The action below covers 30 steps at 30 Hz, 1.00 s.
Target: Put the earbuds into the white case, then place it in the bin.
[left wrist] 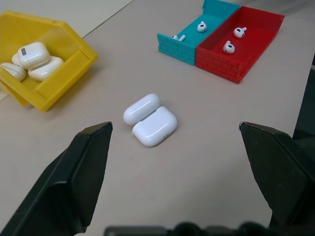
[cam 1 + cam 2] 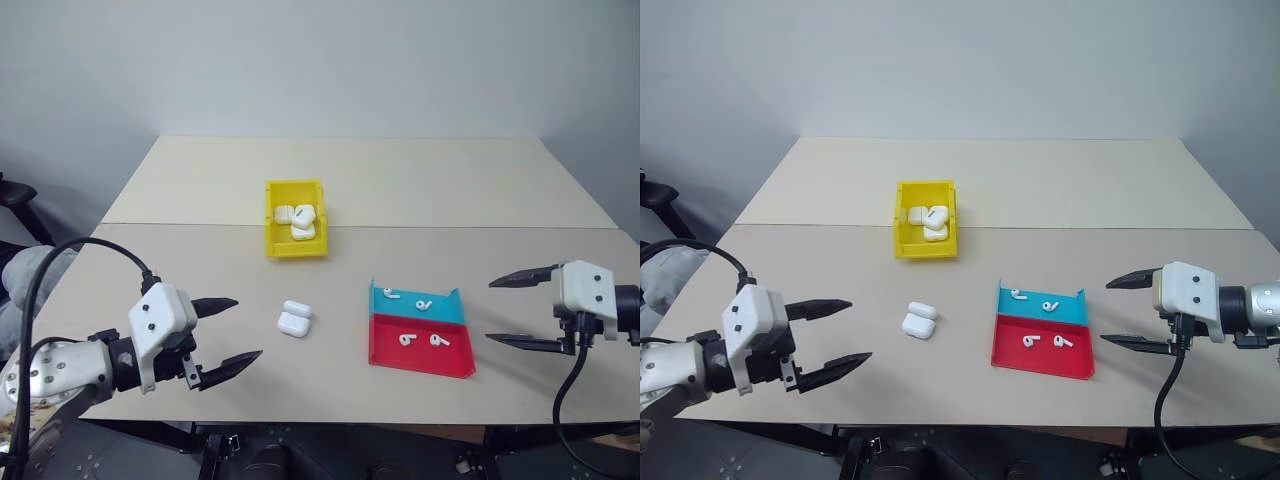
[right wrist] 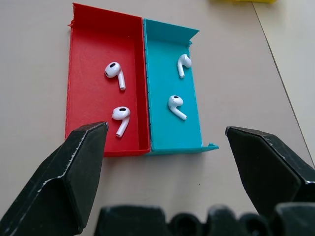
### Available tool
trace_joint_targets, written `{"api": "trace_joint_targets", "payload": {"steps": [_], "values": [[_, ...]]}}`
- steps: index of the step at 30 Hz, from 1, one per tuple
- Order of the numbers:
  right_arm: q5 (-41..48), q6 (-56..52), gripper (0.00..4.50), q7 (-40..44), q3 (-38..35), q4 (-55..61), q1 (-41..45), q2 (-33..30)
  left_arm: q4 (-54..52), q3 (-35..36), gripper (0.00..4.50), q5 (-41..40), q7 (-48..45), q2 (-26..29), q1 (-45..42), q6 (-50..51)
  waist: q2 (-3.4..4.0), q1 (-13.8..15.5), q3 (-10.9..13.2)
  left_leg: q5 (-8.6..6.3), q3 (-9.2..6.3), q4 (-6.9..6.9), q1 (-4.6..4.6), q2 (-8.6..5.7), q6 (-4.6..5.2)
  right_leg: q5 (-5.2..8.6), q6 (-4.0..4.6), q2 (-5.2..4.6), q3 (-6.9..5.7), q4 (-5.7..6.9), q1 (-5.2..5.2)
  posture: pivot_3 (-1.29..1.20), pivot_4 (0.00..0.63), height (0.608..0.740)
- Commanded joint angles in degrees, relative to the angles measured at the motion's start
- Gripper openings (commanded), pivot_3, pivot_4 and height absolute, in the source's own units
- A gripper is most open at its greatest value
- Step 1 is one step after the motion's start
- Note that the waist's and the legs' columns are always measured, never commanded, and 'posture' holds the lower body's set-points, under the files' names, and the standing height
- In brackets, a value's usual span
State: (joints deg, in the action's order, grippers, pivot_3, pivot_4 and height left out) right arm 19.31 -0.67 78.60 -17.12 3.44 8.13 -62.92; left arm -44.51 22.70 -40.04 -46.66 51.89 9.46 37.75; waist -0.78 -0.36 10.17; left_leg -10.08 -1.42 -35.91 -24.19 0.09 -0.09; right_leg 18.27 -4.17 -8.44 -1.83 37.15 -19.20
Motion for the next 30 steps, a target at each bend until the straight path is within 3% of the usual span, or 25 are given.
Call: {"api": "trace_joint_targets", "payload": {"steps": [1,13,20,22,23,25,30], "values": [[1.2,-0.2,4.44,-0.1,-1.7,1.6,-0.1,-1.1,-2.0,2.3,4.5,-5.2,1.8,0.6,-1.5,3.2,0.0,0.0,0.0,0.0,0.0,0.0,0.0,0.0,0.0,0.0,0.0,0.0,0.0,0.0,0.0,0.0,0.15,0.74],[-0.3,0.3,4.44,-0.4,0.2,-0.5,2.4,-1.9,-5.8,-1.9,4.5,-1.4,12.9,2.2,-5.6,8.0,0.0,-0.1,0.0,0.0,0.03,0.0,0.04,0.0,0.0,0.0,0.0,0.0,0.05,0.01,0.01,0.0,0.15,0.74],[0.8,-2.7,4.44,-0.7,-0.8,1.4,2.0,-2.5,-12.0,-13.1,4.5,-1.3,30.7,1.3,-20.0,26.5,-0.03,0.4,0.0,0.0,0.0,-0.01,-0.01,-0.03,0.0,-0.01,-0.03,0.0,0.04,-0.01,0.01,0.0,0.15,0.74],[0.0,-2.5,4.44,-1.3,-1.0,1.8,0.6,-2.1,-11.2,-16.1,4.5,-4.4,33.4,-0.8,-27.0,36.3,-0.03,0.5,0.0,0.0,0.02,-0.01,-0.01,-0.04,0.0,-0.02,-0.04,0.0,0.09,-0.01,0.0,0.0,0.15,0.74],[-0.4,-2.4,4.44,-1.7,-1.1,2.1,-0.4,-1.9,-9.2,-16.6,4.5,-5.0,35.9,-6.4,-32.4,44.7,-0.03,0.7,0.0,0.0,0.0,-0.03,-0.02,-0.04,-0.01,-0.02,-0.05,0.01,0.06,0.02,-0.01,0.0,0.15,0.74],[-0.6,-2.7,4.44,-2.4,-1.3,2.9,-1.7,-1.9,-5.7,-18.4,4.5,-7.1,40.8,-11.7,-38.9,53.3,-0.03,1.1,0.0,0.01,-0.04,-0.13,0.01,-0.08,-0.01,-0.02,-0.08,0.01,-0.01,0.05,0.11,0.0,0.15,0.74],[-0.5,-4.0,4.44,-3.6,-1.4,4.0,-2.8,-2.1,4.4,-23.9,4.5,-24.5,56.8,-14.4,-45.7,54.7,-0.11,0.3,0.0,0.01,-0.03,-0.15,-0.01,-0.09,-0.01,-0.04,-0.12,0.01,0.22,0.04,0.02,0.0,0.15,0.74]]}}
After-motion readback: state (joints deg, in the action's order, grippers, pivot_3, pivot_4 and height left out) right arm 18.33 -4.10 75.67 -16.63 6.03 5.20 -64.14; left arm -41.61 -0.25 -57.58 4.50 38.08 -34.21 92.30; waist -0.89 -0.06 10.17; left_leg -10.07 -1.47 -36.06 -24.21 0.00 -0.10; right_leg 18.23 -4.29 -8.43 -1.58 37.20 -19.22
